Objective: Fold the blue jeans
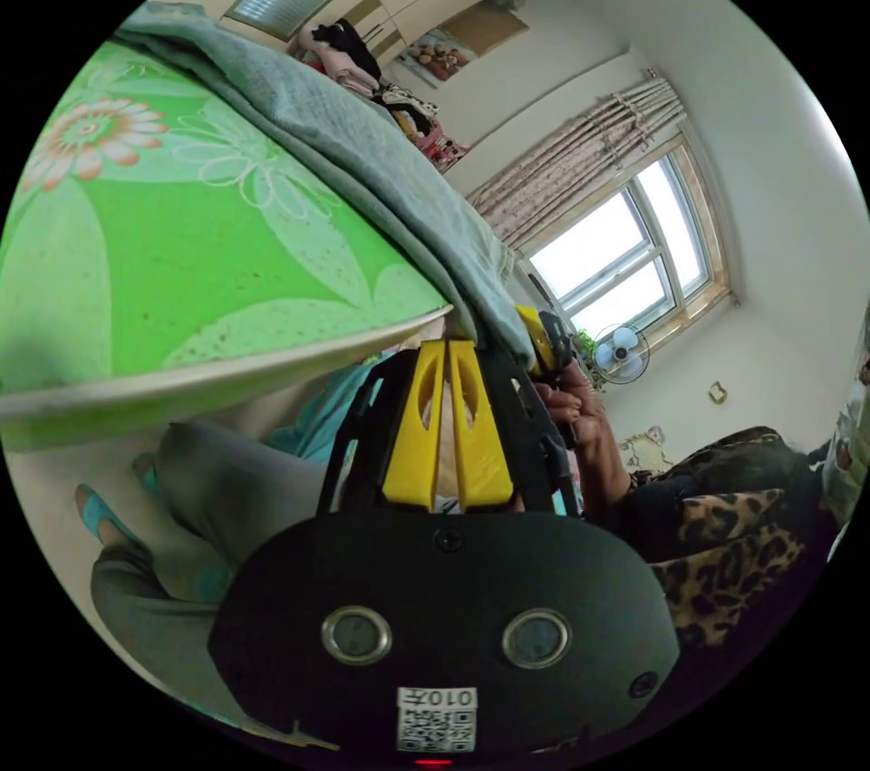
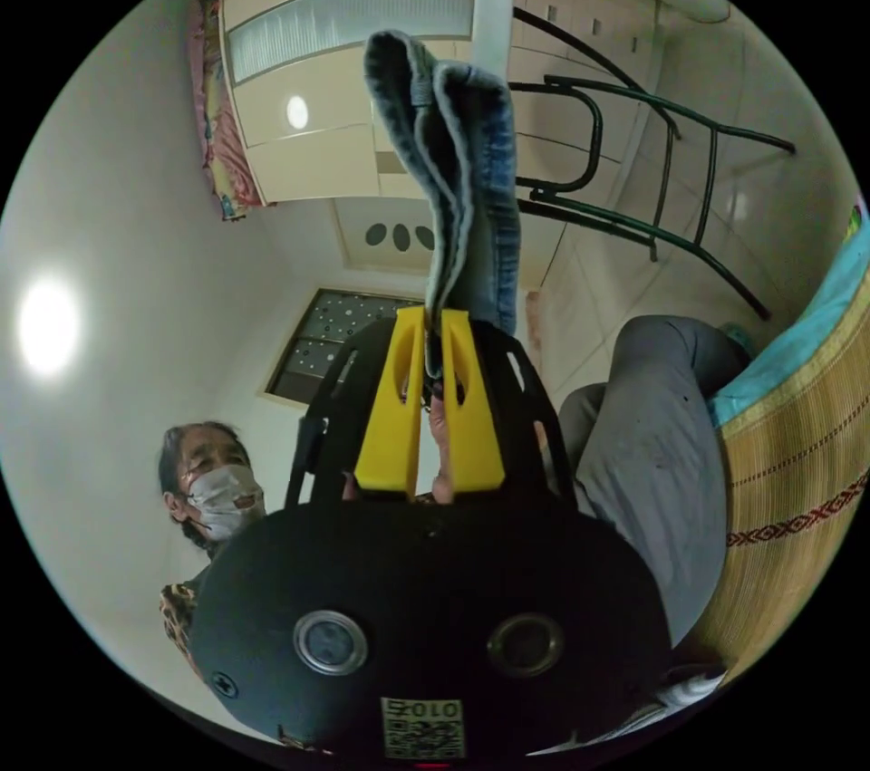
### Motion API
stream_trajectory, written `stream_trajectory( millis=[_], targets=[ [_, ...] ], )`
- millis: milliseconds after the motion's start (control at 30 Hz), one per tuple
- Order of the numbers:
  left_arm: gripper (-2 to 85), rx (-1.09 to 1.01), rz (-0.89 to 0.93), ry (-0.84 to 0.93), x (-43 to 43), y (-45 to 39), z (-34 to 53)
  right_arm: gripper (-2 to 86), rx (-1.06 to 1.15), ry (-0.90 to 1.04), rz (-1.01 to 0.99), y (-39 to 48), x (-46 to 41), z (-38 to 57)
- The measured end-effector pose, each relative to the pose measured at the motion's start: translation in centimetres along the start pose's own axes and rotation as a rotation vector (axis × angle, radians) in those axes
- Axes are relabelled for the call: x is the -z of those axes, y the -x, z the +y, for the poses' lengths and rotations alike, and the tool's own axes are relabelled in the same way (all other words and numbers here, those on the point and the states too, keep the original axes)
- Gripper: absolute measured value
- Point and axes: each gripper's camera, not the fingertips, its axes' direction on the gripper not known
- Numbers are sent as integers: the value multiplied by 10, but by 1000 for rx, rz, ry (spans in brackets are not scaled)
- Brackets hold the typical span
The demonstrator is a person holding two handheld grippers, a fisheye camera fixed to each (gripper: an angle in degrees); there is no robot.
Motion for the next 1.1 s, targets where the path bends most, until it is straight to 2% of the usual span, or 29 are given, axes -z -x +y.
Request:
stream_trajectory(
  millis=[67, 167, 267, 333, 433, 633, 800, 1000, 1067, 1100],
  targets=[
    [-1, -10, 9, 2, 1, 5, 2, 88, 5, 34, 31, 10, -12, 6],
    [0, -19, 1, 19, 2, 11, 3, 107, 78, 99, 229, 41, -38, 24],
    [2, -3, -17, 18, 4, 21, 8, 112, 283, 150, 526, 90, -76, 50],
    [4, 46, 6, -6, 5, 34, 13, 120, 489, 142, 843, 135, -121, 72],
    [15, 74, 50, -44, 8, 46, 16, 123, 690, 155, 1112, 169, -185, 93],
    [54, 17, 23, -118, 21, 46, 21, 113, 895, 200, 1525, 176, -283, 124],
    [73, 51, 65, -129, 23, 59, 22, 72, 1007, 173, 1687, 180, -327, 140],
    [86, 88, 88, -171, 42, 77, 32, 39, 1019, 261, 1729, 180, -354, 139],
    [93, 81, 81, -157, 43, 78, 32, 35, 991, 266, 1683, 191, -353, 135],
    [95, 74, 76, -149, 42, 77, 32, 33, 977, 249, 1589, 207, -347, 133]
  ],
)
